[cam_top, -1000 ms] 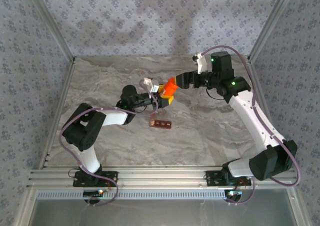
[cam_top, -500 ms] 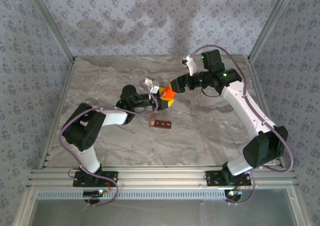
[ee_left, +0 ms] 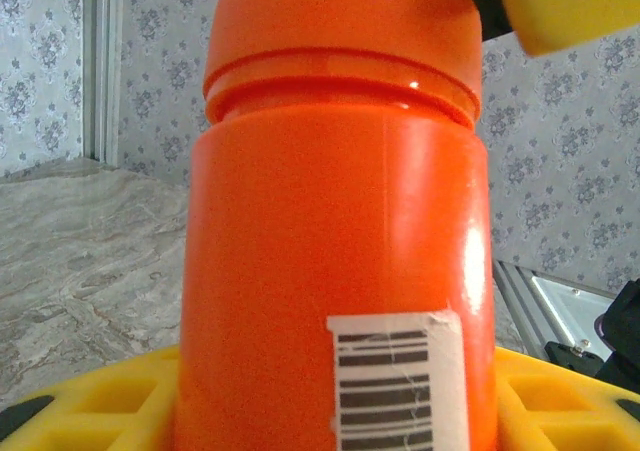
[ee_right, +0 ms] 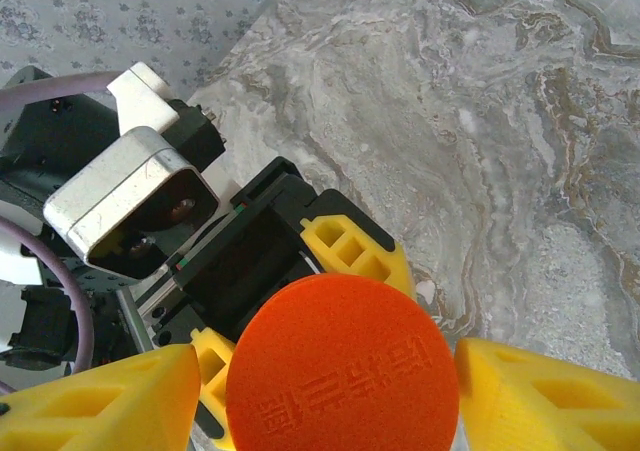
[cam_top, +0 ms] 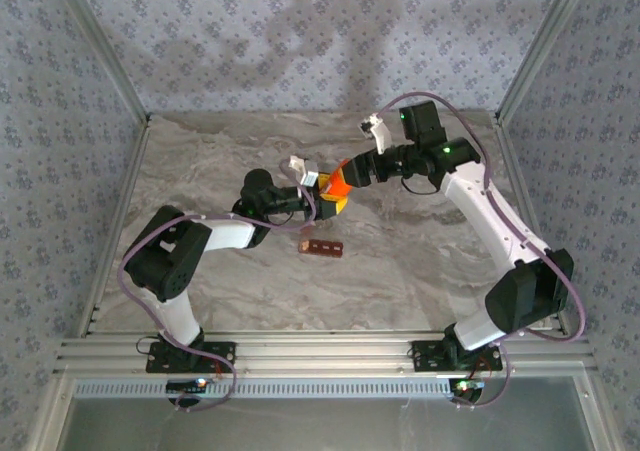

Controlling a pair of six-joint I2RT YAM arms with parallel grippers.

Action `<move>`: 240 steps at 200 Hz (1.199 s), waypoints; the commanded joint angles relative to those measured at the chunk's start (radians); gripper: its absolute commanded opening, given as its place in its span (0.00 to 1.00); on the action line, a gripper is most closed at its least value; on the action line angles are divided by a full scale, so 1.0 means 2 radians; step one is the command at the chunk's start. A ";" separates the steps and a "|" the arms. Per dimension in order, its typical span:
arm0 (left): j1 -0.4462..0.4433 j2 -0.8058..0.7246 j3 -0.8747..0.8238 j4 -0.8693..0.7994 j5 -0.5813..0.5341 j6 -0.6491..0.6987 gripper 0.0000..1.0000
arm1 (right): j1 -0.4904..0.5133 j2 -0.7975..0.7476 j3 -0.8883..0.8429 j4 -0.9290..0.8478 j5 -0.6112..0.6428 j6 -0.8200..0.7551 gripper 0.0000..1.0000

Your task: Sort the pills into containers

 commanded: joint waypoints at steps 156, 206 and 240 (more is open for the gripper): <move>-0.042 -0.071 -0.006 -0.047 -0.151 0.132 0.00 | 0.049 -0.009 -0.117 0.149 0.122 0.298 0.31; -0.064 -0.061 -0.005 -0.040 -0.191 0.157 0.00 | 0.087 -0.012 -0.132 0.160 0.195 0.353 0.29; -0.065 -0.053 -0.005 -0.030 -0.195 0.153 0.00 | 0.088 -0.019 -0.133 0.161 0.209 0.363 0.27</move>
